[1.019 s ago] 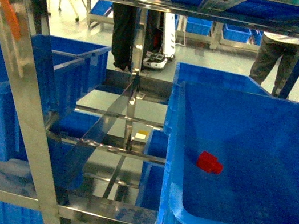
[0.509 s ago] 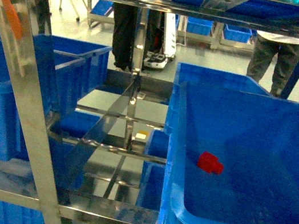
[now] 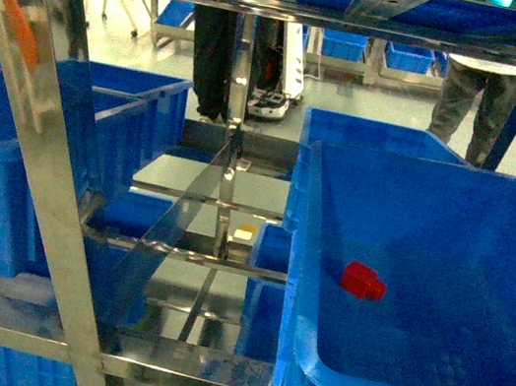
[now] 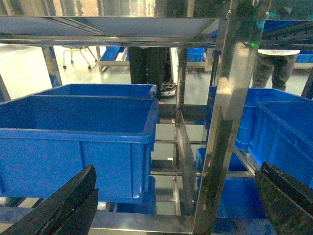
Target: Pick red block from blue box to shelf
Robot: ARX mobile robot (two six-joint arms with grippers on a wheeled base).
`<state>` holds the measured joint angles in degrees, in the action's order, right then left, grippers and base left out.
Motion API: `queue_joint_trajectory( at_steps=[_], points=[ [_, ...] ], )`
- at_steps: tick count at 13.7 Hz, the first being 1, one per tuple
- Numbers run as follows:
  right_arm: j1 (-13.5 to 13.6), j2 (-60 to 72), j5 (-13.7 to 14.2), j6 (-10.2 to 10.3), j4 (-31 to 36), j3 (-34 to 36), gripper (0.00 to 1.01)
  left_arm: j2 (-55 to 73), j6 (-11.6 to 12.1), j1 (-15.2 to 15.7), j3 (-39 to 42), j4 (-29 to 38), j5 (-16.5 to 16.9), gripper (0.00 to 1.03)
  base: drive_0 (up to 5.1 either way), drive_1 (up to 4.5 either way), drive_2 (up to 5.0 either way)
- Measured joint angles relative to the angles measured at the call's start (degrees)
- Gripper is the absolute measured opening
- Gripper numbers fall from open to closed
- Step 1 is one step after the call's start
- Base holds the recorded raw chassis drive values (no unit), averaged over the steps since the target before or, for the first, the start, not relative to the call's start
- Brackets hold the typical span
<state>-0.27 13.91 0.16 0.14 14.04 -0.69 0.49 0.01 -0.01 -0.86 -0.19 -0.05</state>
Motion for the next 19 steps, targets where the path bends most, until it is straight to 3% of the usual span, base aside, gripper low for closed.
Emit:
queue_joint_trajectory(
  at_steps=[4,5,11,12,17,19],
  points=[
    [0.0,-4.3,0.0,0.0,-4.6,0.0,0.02,0.0,0.0,0.0,0.0,0.0,0.0,0.98,0.0,0.00,0.0],
    [0.0,-11.0,-0.2,0.0,-14.2,0.0,0.02,0.0,0.0,0.0,0.0,0.0,0.0,0.98,0.0,0.00,0.0],
    [0.0,-13.6,-0.2,0.0,-14.3,0.0,0.04,0.0,0.0,0.0,0.0,0.0,0.0,0.98,0.0,0.00,0.0],
    [0.0,-13.6,-0.2,0.0,-14.3,0.0,0.21,0.0,0.0,0.0,0.0,0.0,0.0,0.98,0.0,0.00,0.0],
    [0.0,-13.6,-0.2,0.0,-14.3,0.0,0.81,0.0,0.0,0.0,0.0,0.0,0.0,0.98,0.0,0.00,0.0],
    [0.0,-13.6,-0.2,0.0,-14.3,0.0,1.00,0.0,0.0,0.0,0.0,0.0,0.0,0.98,0.0,0.00,0.0]
  ],
)
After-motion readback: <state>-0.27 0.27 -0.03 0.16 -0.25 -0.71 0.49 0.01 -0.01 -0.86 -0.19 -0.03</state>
